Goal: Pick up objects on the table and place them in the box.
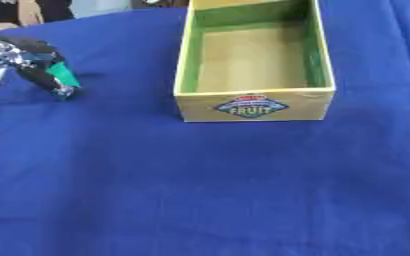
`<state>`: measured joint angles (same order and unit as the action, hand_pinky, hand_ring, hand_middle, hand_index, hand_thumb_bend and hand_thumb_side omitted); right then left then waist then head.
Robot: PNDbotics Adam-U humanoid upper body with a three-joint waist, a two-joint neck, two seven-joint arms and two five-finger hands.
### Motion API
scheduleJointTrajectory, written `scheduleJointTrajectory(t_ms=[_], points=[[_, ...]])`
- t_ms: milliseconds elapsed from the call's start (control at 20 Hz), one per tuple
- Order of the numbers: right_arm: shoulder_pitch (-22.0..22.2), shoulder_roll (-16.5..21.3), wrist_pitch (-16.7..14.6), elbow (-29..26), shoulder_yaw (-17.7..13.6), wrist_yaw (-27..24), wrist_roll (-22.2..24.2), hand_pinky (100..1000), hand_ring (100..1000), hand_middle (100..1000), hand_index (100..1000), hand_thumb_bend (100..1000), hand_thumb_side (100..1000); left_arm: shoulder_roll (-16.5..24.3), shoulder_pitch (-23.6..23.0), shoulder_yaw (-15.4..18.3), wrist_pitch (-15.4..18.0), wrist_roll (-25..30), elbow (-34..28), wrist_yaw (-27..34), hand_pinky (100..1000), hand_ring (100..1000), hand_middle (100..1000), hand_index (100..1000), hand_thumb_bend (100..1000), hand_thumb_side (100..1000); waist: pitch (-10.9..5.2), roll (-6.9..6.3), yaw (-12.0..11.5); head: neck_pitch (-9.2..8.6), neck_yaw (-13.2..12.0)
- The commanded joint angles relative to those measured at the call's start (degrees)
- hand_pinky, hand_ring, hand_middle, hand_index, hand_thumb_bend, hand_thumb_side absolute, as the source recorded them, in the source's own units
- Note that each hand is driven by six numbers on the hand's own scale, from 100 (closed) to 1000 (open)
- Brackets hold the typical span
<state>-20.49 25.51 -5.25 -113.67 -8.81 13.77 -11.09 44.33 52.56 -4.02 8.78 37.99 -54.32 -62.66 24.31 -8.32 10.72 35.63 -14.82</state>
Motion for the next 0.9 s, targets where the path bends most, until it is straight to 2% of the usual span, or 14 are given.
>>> scheduleJointTrajectory(t_ms=[50,300,500,900], points=[[-0.4,0.8,0.0,-0.9,-0.6,0.2,-0.1,766,801,719,771,100,892,1.0,0.4,0.4,-0.6,-0.2,0.1,1.2,206,469,433,606,119,729,-1.11,0.52,-0.1,-0.53,-0.2],[-0.2,0.8,0.1,-0.9,-0.7,0.2,-0.1,766,801,719,771,100,891,1.5,0.7,0.2,-1.6,0.0,-0.8,2.8,182,461,439,606,100,748,-1.46,0.50,-0.4,-0.23,0.0],[0.0,0.8,0.2,-0.9,-0.6,0.1,-0.1,766,801,719,771,100,891,2.0,1.2,0.1,-2.2,0.6,-1.7,2.9,174,475,483,644,100,771,-1.88,0.43,-0.8,0.25,0.1],[0.1,0.8,0.1,-0.9,-0.7,0.0,-0.1,765,801,719,771,100,896,2.6,1.5,-0.4,-2.1,1.9,-4.5,2.7,175,477,491,642,100,777,-2.65,0.39,-1.0,0.47,0.1]])
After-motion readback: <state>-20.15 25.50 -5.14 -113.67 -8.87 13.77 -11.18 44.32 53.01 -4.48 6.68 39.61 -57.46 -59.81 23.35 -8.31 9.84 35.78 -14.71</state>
